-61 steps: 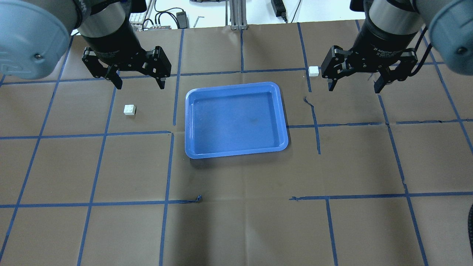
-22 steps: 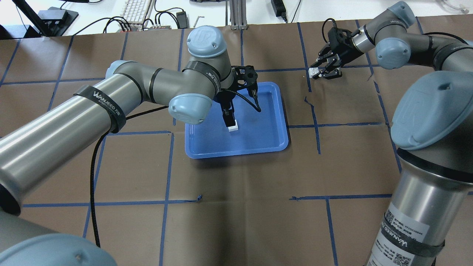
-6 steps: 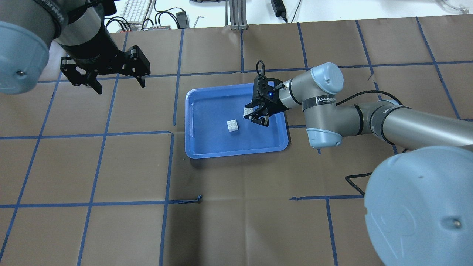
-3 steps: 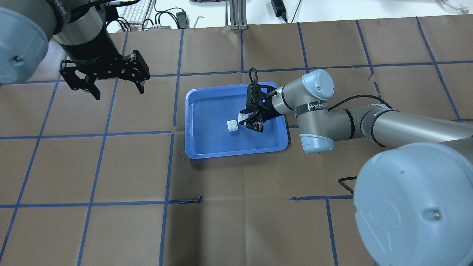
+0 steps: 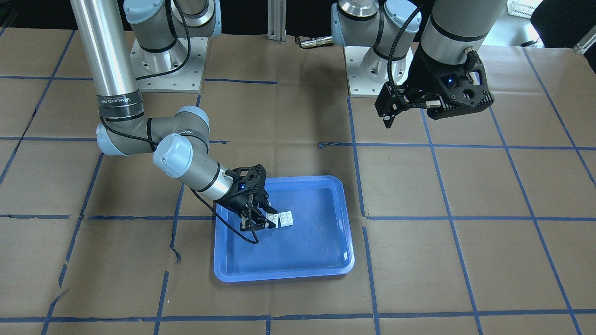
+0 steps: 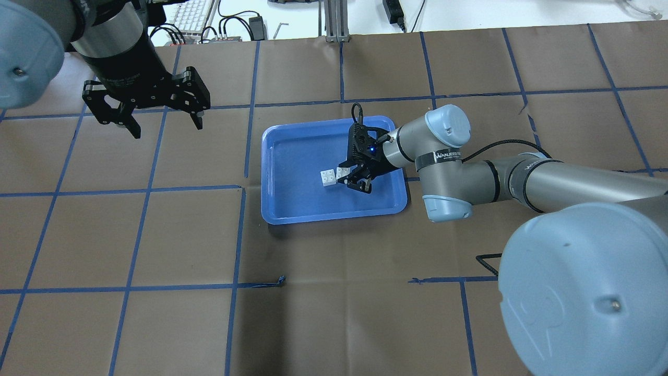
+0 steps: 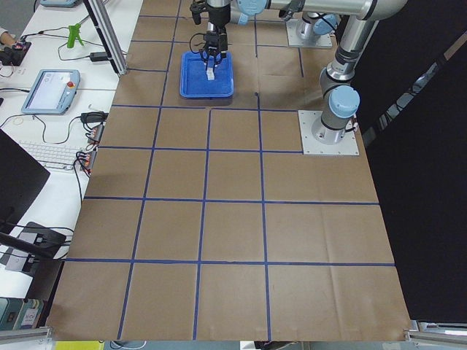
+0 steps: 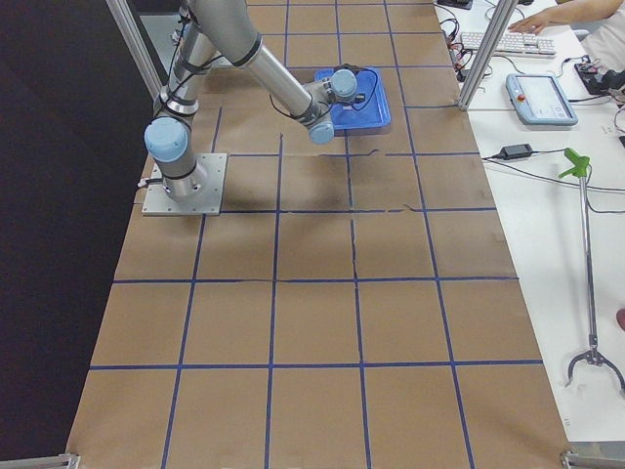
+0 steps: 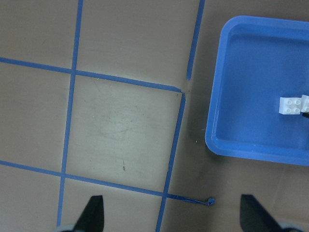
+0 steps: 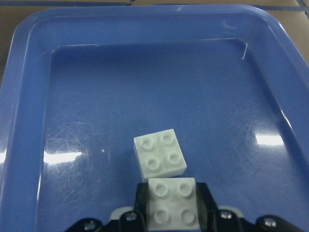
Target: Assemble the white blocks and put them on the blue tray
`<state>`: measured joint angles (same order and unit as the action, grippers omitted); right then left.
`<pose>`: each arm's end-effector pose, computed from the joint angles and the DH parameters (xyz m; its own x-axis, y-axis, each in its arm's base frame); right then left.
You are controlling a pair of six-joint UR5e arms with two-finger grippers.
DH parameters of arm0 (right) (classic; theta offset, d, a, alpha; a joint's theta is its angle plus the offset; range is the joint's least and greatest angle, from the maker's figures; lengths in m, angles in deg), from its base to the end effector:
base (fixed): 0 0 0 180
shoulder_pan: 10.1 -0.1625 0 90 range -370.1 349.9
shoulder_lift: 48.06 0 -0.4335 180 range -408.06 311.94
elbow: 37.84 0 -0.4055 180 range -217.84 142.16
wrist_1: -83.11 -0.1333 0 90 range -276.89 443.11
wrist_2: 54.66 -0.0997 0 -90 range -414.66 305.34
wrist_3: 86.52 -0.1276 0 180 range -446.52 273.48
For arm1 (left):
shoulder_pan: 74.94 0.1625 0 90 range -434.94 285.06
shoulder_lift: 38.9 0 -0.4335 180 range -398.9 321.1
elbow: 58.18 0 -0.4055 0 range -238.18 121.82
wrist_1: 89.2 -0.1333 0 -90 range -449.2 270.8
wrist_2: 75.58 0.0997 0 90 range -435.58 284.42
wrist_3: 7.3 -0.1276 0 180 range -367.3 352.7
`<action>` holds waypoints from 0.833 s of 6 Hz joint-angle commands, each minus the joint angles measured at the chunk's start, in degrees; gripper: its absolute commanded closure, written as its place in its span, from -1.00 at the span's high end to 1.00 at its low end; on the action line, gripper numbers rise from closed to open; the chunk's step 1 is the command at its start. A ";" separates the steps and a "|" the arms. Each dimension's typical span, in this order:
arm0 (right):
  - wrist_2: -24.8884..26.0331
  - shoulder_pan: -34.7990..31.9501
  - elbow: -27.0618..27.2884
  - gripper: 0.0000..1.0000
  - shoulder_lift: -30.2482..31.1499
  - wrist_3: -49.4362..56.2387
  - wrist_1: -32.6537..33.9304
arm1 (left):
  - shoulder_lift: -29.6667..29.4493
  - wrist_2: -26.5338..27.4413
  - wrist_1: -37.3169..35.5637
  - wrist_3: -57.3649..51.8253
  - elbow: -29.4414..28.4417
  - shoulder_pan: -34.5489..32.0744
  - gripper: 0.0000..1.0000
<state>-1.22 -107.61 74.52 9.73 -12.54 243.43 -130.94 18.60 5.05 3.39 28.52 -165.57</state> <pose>0.2846 -0.5575 0.1273 -0.0930 -0.9904 0.1027 -0.7798 0.0084 -0.6259 -0.1296 -0.5124 0.4724 -0.9820 -0.1707 -0.0812 -0.1742 0.9840 0.0378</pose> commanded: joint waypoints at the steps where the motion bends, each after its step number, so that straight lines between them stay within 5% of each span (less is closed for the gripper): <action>1: 0.00 -0.58 0.05 -0.45 -0.04 -0.15 0.00 | -0.51 0.21 -0.73 -0.41 -0.12 0.01 0.99; 5: 0.00 -0.67 0.05 -0.45 -0.04 -0.59 -0.09 | 0.89 -0.32 -2.41 0.21 -0.21 1.33 1.00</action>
<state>-1.27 -108.27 74.57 9.69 -13.10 243.40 -130.35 18.46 2.58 3.47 28.42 -164.43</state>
